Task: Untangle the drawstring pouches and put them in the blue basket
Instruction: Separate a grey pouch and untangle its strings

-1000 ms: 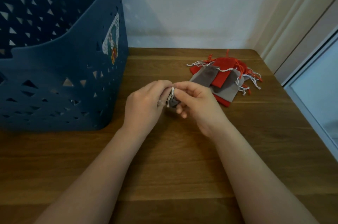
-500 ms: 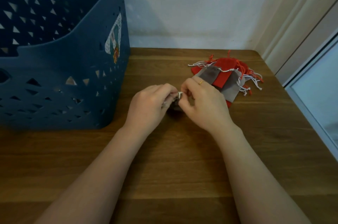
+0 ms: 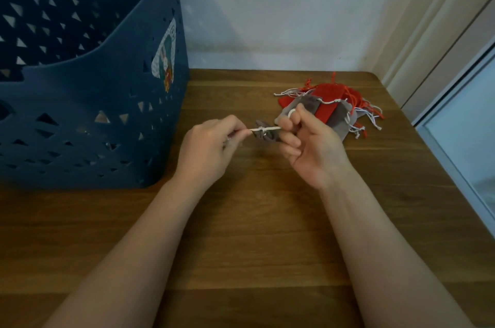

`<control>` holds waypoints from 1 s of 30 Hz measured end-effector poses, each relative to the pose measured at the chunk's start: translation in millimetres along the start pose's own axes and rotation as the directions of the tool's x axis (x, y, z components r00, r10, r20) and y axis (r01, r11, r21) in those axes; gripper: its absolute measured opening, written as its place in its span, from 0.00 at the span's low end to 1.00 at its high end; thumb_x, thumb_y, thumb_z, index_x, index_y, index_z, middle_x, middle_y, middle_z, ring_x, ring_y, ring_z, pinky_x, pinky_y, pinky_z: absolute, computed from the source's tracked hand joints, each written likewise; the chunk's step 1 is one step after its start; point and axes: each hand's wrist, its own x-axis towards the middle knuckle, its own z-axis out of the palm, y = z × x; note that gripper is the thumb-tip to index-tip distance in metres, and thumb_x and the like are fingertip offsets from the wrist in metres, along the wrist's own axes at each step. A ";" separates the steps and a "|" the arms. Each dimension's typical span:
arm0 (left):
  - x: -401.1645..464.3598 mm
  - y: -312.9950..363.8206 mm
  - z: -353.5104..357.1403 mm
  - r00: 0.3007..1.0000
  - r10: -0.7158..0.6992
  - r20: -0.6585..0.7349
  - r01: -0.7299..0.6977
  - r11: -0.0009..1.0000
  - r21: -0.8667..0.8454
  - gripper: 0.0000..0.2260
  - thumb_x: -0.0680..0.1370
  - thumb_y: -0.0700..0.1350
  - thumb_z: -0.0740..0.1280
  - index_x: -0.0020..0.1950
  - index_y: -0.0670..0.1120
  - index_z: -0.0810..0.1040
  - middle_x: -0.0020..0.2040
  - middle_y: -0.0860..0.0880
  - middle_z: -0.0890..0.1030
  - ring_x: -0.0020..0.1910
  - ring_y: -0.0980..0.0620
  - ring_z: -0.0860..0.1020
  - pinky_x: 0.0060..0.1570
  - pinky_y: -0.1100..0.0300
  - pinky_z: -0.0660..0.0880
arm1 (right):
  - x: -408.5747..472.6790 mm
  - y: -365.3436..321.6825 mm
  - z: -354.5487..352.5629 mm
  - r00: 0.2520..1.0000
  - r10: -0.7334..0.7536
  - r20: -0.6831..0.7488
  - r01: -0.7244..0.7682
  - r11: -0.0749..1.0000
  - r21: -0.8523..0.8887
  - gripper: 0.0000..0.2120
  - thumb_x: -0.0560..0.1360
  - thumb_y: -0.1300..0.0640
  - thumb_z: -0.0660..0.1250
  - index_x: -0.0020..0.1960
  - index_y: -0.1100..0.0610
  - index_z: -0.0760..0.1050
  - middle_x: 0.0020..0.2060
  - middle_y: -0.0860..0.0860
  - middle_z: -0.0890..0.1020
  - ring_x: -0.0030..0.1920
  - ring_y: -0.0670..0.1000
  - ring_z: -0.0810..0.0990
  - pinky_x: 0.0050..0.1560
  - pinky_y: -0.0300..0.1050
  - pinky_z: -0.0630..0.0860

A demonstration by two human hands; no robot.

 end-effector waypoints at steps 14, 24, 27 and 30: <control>-0.6 11.4 3.4 0.887 -0.396 0.240 0.451 0.622 -0.640 0.17 0.81 0.50 0.57 0.33 0.48 0.69 0.25 0.54 0.69 0.28 0.58 0.70 0.35 0.68 0.70 | -0.4 13.5 -0.9 0.978 -0.153 0.140 0.199 0.503 -0.841 0.07 0.76 0.59 0.64 0.48 0.53 0.81 0.33 0.42 0.81 0.29 0.42 0.76 0.32 0.36 0.75; -4.4 21.7 2.2 0.855 -0.427 0.296 0.468 0.386 -0.795 0.06 0.77 0.44 0.66 0.52 0.49 0.75 0.40 0.54 0.78 0.29 0.60 0.71 0.29 0.67 0.70 | 0.5 16.9 1.3 0.982 -0.157 0.105 0.185 0.689 -0.700 0.09 0.78 0.59 0.61 0.41 0.56 0.77 0.27 0.47 0.73 0.27 0.45 0.71 0.28 0.38 0.71; -6.8 22.8 6.3 0.886 -0.360 0.291 0.449 0.510 -0.734 0.07 0.76 0.44 0.67 0.53 0.51 0.76 0.40 0.57 0.80 0.30 0.63 0.74 0.29 0.70 0.71 | -0.6 14.0 1.9 0.986 -0.152 0.071 0.163 0.764 -0.625 0.09 0.79 0.59 0.59 0.45 0.57 0.77 0.27 0.48 0.73 0.28 0.46 0.71 0.29 0.40 0.70; -7.3 23.5 7.8 0.904 -0.328 0.273 0.423 0.607 -0.673 0.05 0.77 0.45 0.66 0.50 0.55 0.78 0.37 0.62 0.80 0.31 0.64 0.74 0.31 0.71 0.71 | -1.2 13.7 2.1 0.983 -0.155 0.097 0.180 0.720 -0.670 0.09 0.79 0.59 0.60 0.46 0.57 0.78 0.28 0.47 0.73 0.29 0.46 0.71 0.29 0.38 0.71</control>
